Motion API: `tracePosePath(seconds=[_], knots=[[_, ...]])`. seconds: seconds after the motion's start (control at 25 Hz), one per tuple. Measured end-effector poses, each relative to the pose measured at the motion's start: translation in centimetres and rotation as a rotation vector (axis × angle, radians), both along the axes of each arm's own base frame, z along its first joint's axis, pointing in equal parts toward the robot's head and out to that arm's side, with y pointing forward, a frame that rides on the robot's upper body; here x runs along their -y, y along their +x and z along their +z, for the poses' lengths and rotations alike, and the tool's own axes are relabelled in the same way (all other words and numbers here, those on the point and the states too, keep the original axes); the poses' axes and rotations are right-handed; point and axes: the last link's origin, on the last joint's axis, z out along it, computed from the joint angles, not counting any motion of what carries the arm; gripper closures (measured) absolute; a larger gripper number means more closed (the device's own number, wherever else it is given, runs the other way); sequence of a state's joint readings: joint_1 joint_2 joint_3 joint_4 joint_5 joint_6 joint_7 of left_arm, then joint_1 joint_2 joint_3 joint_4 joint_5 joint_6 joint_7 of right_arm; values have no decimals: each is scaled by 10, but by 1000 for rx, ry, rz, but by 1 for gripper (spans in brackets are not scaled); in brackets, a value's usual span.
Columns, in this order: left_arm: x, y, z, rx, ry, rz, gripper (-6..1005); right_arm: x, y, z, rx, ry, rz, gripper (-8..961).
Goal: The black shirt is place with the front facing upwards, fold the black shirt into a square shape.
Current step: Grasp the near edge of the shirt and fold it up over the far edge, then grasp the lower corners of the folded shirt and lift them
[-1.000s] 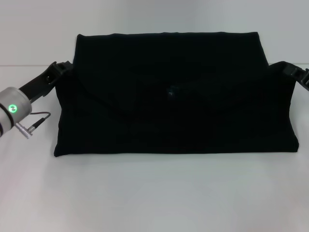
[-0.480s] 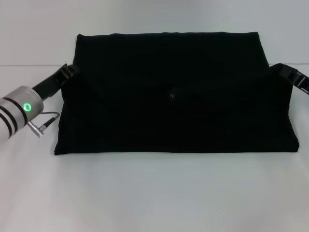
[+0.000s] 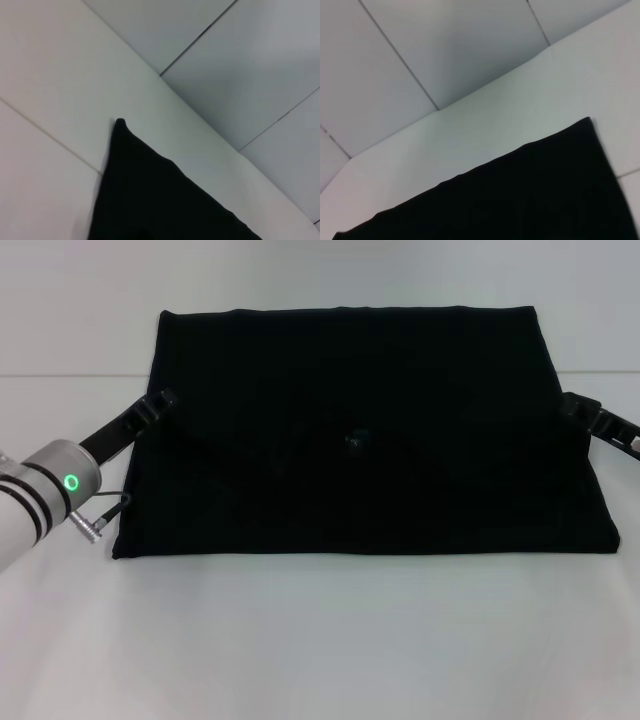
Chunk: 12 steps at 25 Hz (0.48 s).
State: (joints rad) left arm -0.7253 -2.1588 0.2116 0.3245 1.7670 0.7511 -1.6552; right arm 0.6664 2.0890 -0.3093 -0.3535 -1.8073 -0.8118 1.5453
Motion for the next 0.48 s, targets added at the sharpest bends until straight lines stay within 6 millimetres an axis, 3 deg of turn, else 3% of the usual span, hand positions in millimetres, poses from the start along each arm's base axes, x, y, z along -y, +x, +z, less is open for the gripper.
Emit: tracePosePath(seconds=[0.2, 0.4, 0.48], knots=[[9, -4, 4, 38, -2, -26, 603, 12, 15, 8, -51, 42, -35, 599], [29, -10, 25, 141, -50, -141, 483, 38, 25, 26, -132, 81, 35, 420], [36, -13, 32, 168, -89, -161, 390, 48, 28, 32, -141, 74, 75, 333]])
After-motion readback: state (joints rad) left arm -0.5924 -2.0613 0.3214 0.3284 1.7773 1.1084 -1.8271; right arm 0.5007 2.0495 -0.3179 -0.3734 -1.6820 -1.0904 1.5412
